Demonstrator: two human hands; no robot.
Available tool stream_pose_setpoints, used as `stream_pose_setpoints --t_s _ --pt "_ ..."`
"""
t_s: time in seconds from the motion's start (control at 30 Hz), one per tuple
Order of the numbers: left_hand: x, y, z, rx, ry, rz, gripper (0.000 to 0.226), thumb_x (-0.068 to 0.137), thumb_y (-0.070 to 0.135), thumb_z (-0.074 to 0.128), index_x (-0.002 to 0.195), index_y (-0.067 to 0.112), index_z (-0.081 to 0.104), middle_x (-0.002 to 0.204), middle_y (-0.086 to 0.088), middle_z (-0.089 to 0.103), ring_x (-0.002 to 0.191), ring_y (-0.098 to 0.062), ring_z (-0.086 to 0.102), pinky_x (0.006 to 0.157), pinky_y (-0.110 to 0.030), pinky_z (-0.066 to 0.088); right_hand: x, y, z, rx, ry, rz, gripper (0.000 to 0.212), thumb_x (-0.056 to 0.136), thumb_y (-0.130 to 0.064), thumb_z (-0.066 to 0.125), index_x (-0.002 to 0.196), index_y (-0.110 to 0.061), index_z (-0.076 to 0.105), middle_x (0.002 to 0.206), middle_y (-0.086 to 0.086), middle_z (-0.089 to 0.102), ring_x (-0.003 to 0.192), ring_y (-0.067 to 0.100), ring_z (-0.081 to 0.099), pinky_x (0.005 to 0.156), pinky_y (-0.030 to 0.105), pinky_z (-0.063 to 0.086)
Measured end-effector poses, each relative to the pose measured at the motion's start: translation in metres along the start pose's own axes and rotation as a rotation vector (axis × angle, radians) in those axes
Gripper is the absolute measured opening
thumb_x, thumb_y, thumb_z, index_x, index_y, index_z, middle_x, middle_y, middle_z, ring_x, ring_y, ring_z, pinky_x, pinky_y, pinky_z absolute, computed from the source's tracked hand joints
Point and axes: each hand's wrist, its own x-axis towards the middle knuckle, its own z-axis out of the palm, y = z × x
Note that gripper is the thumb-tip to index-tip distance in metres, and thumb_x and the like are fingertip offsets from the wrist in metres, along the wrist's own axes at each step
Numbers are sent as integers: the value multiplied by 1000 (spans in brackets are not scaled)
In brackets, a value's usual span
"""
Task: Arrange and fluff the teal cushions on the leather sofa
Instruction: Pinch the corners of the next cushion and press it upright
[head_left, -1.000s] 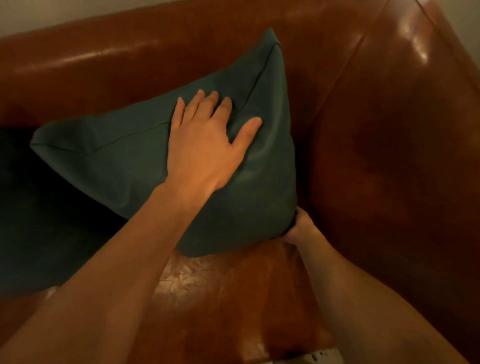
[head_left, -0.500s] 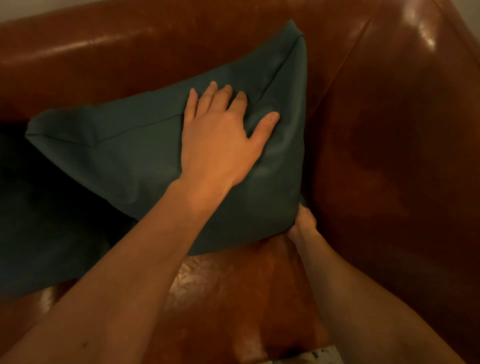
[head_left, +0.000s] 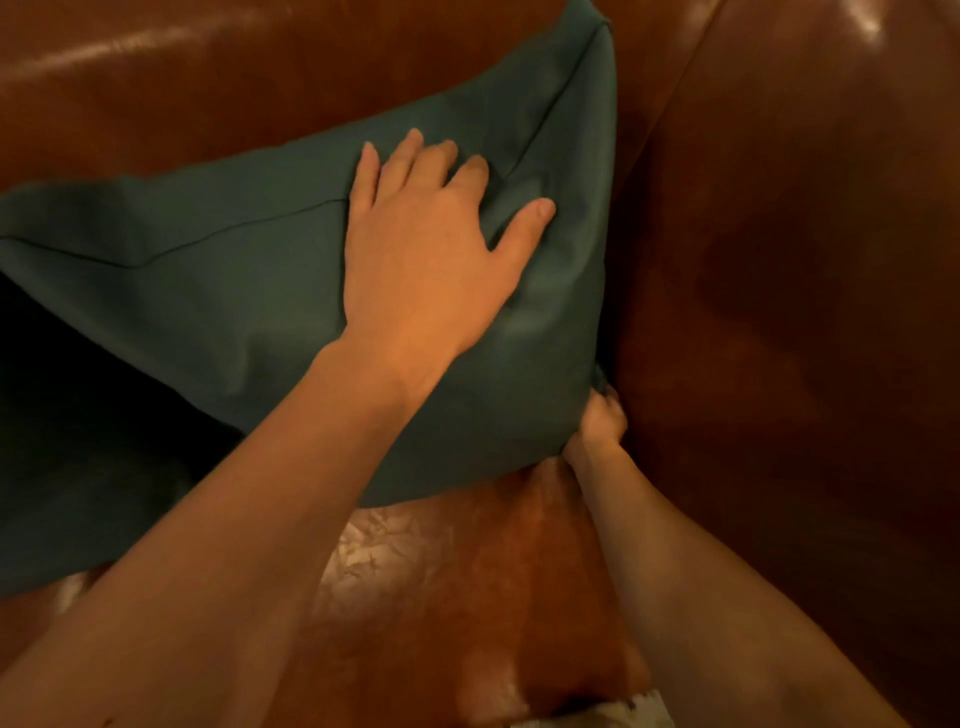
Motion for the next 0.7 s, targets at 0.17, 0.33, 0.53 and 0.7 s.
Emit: stream_pose_setpoints --t_s 0.17,0.33,0.53,0.7 --pt "-5 5 1 4 -7 13 68 91 66 30 136 19 52 145 -4 47 144 -23 27 119 -42 8 12 8 -3 -231 73 -68 44 89 -15 66 130 -2 56 126 14 61 115 28 59 97 37 49" --pt "1 4 2 11 -9 8 68 91 66 30 134 20 53 144 -4 48 143 -24 28 119 -43 8 -9 8 -15 -295 38 -182 45 93 -20 62 132 -1 52 129 16 58 120 29 56 99 35 44" --pt "-3 16 8 14 3 17 69 90 66 30 132 18 56 139 -5 51 142 -25 30 119 -44 9 -20 28 -29 -453 -175 -286 43 103 -36 38 125 -8 61 126 8 62 121 23 56 109 41 40" --pt "-8 28 12 18 30 50 64 92 62 29 126 17 60 132 -4 56 139 -25 34 119 -45 11 -20 9 -30 -647 -190 -229 45 104 -37 36 129 -8 59 131 13 60 123 29 53 107 40 40"
